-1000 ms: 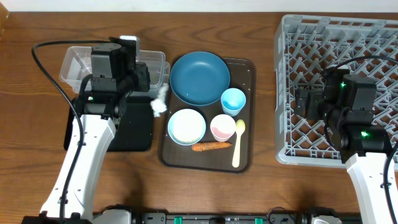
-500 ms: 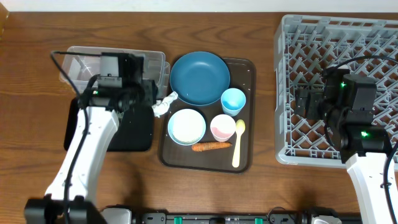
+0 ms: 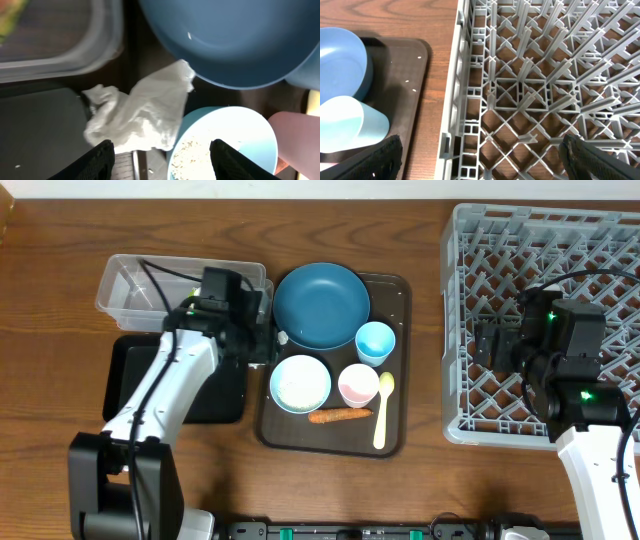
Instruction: Sort waste into correct bins and load items into the dishwasher rack
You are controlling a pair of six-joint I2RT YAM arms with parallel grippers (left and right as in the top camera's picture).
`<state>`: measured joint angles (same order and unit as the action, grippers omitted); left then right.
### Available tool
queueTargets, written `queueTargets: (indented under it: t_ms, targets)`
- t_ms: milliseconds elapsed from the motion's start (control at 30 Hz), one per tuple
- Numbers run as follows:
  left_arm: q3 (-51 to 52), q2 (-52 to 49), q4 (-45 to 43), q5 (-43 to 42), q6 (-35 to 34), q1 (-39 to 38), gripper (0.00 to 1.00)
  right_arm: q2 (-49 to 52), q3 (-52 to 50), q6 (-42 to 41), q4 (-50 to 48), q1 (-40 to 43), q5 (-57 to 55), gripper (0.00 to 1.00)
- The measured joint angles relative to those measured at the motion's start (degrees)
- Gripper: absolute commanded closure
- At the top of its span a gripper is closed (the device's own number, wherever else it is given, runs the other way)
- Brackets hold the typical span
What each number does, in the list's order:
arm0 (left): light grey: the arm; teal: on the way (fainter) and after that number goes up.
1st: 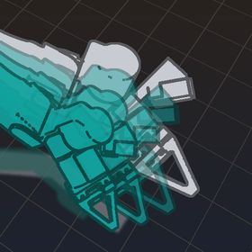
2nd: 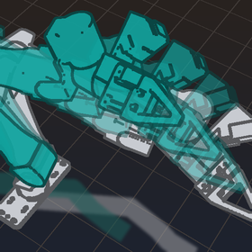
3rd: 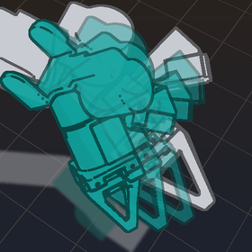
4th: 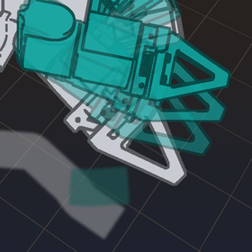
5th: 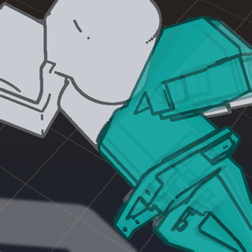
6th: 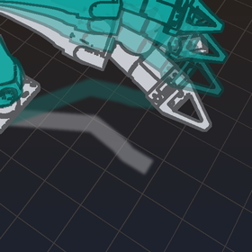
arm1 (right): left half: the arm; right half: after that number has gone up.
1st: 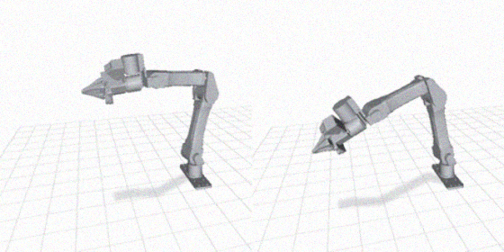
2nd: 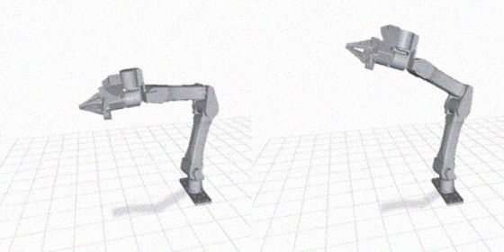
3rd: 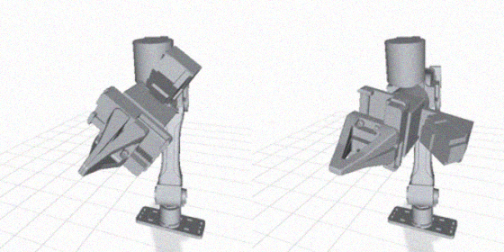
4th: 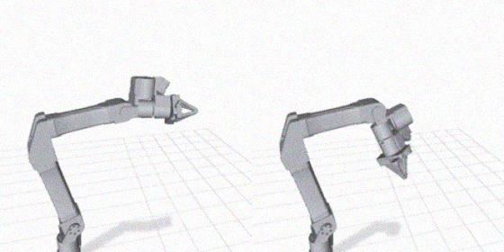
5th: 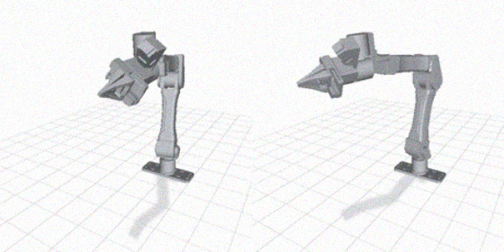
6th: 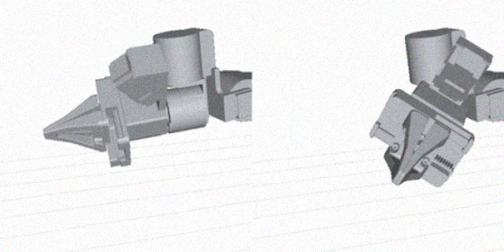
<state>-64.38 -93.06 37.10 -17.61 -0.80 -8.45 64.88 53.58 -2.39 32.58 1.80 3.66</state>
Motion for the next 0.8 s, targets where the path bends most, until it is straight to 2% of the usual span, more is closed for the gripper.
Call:
queueTargets:
  t_ms: [267, 367, 500, 533, 667, 733, 800]
  targets:
    - [0.0, -3.5, 0.0, 4.4, 0.7, -2.7, 0.35, 0.0, 0.0, 0.0, 0.0, 0.0, 0.0, 0.01]
    - [0.0, -5.2, -0.3, 5.2, 0.7, -2.9, 0.38, 0.0, 0.0, 0.0, 0.0, 0.0, 0.0, 0.01]
    - [0.0, -6.6, -1.4, 5.8, 1.1, -2.9, 0.55, 0.0, 0.0, 0.0, 0.0, 0.0, 0.0, 0.01]
    - [0.0, -6.7, -1.6, 6.0, 0.9, -2.9, 0.64, 0.0, 0.0, 0.0, 0.0, 0.0, 0.0, 0.01]
    - [0.0, -6.7, -2.3, 6.0, 1.0, -2.9, 0.86, 0.0, 0.0, 0.0, 0.0, 0.0, 0.0, 0.01]
    - [0.0, -6.7, -2.5, 6.1, 1.2, -2.9, 0.93, 0.0, 0.0, 0.0, 0.0, 0.0, 0.0, 0.01]
    - [0.0, -6.7, -2.7, 6.0, 1.0, -2.9, 0.94, 0.0, 0.0, 0.0, 0.0, 0.0, 0.0, 0.01]
